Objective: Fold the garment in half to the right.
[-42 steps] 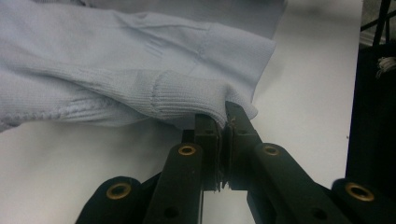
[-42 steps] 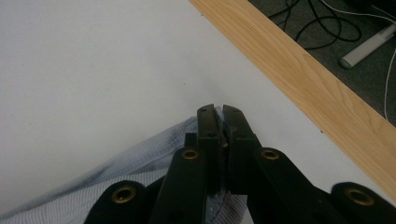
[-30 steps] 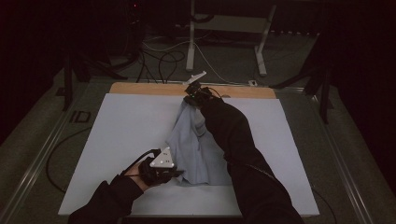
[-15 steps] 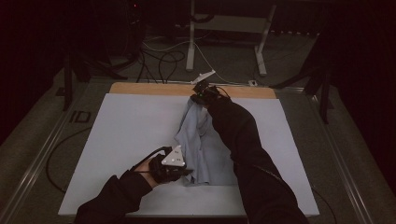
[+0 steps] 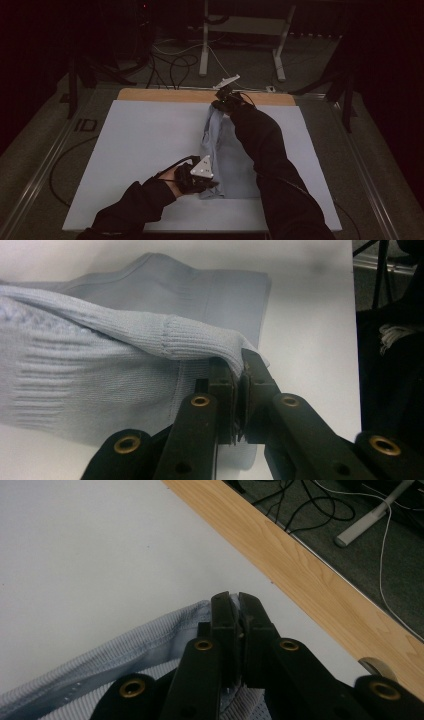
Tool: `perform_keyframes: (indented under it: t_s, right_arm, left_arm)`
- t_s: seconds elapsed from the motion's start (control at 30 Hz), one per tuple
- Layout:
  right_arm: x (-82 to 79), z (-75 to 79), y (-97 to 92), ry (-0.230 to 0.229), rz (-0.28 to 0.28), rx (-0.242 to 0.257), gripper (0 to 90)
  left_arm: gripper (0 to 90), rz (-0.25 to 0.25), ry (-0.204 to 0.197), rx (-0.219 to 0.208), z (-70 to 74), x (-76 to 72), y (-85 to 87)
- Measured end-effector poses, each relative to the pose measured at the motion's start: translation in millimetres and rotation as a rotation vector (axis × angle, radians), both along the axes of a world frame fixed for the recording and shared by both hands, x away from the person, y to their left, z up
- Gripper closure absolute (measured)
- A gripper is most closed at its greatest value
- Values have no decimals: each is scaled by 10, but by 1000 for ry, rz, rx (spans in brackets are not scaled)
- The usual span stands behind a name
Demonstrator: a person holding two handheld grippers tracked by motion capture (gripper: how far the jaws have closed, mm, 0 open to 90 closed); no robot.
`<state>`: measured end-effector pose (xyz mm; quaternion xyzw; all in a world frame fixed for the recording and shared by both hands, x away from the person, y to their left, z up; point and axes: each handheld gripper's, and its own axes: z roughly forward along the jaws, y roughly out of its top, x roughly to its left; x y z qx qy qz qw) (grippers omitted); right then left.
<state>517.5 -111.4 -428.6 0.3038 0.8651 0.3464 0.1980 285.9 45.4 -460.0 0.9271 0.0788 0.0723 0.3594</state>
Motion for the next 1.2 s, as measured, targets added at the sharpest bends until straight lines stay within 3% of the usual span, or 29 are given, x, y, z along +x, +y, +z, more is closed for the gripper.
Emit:
perform_keyframes:
  t_s: [0.23, 0.5, 1.2]
  right_arm:
    - [-2, -6, -121, -3, -15, 4, 875]
    - [13, -35, -257, -1, -24, 1, 875]
    - [99, -215, -325, 54, 14, 50, 871]
  left_arm:
    - [871, -23, -9, -5, 6, 22, -153]
    - [870, -69, -46, 32, -35, 35, -405]
    - [868, -92, -32, 62, -304, 170, -828]
